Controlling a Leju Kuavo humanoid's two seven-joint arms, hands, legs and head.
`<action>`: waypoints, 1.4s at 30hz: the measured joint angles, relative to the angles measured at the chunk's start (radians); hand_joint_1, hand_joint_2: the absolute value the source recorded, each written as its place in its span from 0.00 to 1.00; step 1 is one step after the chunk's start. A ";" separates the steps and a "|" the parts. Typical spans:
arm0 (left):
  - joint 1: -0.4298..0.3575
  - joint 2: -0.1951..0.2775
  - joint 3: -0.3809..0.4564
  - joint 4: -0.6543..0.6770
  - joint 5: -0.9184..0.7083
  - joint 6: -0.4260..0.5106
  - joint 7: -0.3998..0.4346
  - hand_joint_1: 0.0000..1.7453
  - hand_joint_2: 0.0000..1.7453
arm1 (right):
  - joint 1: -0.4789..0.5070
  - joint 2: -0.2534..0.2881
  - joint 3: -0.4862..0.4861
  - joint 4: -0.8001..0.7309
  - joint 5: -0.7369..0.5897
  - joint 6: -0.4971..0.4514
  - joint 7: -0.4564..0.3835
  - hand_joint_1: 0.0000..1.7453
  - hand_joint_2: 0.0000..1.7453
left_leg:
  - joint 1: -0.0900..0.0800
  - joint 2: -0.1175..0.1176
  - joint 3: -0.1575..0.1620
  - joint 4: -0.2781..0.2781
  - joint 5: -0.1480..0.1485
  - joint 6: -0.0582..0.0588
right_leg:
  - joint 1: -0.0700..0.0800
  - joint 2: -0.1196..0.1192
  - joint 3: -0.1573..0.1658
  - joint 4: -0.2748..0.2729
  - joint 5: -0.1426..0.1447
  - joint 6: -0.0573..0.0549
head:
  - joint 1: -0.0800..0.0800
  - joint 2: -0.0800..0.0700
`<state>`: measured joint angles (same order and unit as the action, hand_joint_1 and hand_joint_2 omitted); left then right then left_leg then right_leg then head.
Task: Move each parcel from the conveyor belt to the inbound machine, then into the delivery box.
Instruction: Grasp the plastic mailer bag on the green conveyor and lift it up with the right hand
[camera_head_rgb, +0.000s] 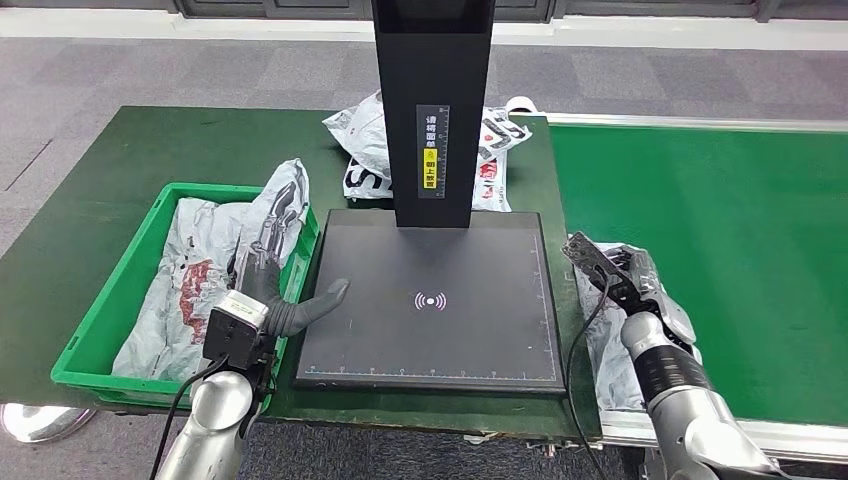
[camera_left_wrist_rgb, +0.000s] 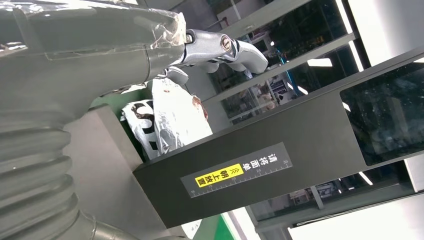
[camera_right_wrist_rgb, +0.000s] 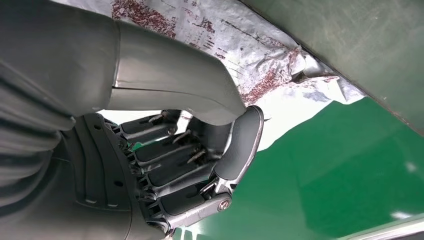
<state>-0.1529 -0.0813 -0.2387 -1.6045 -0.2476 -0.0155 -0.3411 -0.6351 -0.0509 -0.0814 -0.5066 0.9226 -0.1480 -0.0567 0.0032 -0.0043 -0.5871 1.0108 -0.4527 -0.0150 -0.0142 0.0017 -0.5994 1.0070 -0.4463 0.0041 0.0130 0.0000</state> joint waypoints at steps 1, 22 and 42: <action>0.000 0.000 0.000 0.000 -0.001 0.001 0.000 0.00 1.00 | 0.000 0.000 0.000 0.000 -0.002 0.000 0.000 1.00 1.00 | 0.000 0.000 0.000 0.000 0.000 0.000 | 0.000 0.000 0.000 0.000 0.000 0.000 | 0.000 0.000; 0.006 0.017 -0.018 0.010 0.016 0.006 0.020 0.00 1.00 | -0.020 -0.077 0.106 0.014 0.066 0.108 0.182 0.00 1.00 | 0.000 -0.001 0.000 0.000 0.000 0.000 | 0.000 -0.001 0.000 0.000 0.000 0.000 | 0.000 0.000; -0.010 0.016 -0.033 0.024 -0.001 -0.024 0.033 0.00 1.00 | 0.023 -0.098 0.154 -0.013 0.152 0.119 0.238 0.00 1.00 | 0.000 -0.001 0.000 0.000 0.000 0.000 | 0.000 -0.001 -0.001 0.000 0.000 0.000 | 0.000 0.000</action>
<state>-0.1632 -0.0653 -0.2716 -1.5806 -0.2482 -0.0395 -0.3079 -0.6125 -0.1491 0.0729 -0.5193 1.0751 -0.0295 0.1817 0.0031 -0.0053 -0.5875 1.0111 -0.4526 -0.0149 -0.0142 0.0006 -0.5999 1.0070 -0.4462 0.0043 0.0130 0.0000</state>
